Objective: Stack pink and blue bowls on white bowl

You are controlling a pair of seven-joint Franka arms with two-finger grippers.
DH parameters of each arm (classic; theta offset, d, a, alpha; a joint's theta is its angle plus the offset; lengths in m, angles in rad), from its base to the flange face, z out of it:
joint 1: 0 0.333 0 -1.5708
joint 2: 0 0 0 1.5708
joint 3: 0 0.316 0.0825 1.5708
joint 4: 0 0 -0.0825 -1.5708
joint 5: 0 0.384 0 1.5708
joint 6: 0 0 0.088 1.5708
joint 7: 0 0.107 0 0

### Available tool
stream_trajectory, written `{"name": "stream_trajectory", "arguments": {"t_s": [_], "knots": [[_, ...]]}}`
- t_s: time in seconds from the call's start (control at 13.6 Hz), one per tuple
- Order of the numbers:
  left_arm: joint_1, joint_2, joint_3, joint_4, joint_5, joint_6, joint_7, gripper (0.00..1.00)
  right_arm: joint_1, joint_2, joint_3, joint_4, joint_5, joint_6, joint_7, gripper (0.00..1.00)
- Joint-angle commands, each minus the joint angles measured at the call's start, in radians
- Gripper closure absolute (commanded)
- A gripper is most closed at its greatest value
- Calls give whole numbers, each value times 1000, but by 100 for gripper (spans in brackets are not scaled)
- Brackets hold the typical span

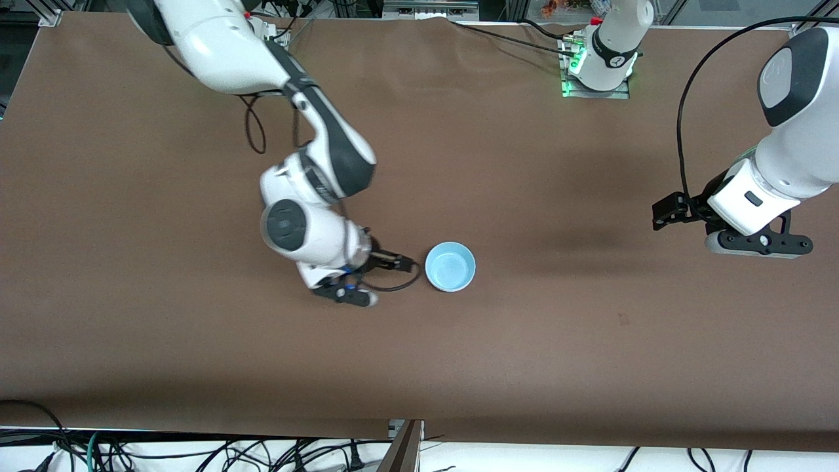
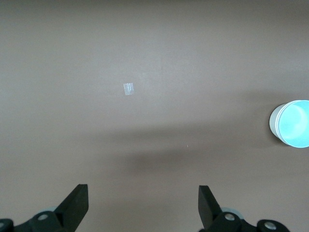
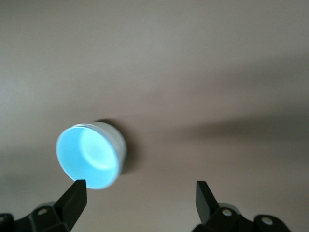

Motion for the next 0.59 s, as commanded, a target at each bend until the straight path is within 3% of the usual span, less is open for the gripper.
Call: {"name": "stream_trajectory", "arguments": {"t_s": [0.0,0.22,0.51], "knots": [[1,13,-1,49,-18,-3,9,0,-47,-84,-28,-12,-111,-155,-176,0],[-2,40,2,98,-4,-4,9,0,-119,-175,-57,-41,-186,-275,-384,0],[-3,44,5,102,38,-4,12,0,-244,-429,-57,-323,-233,-287,-575,0]]}}
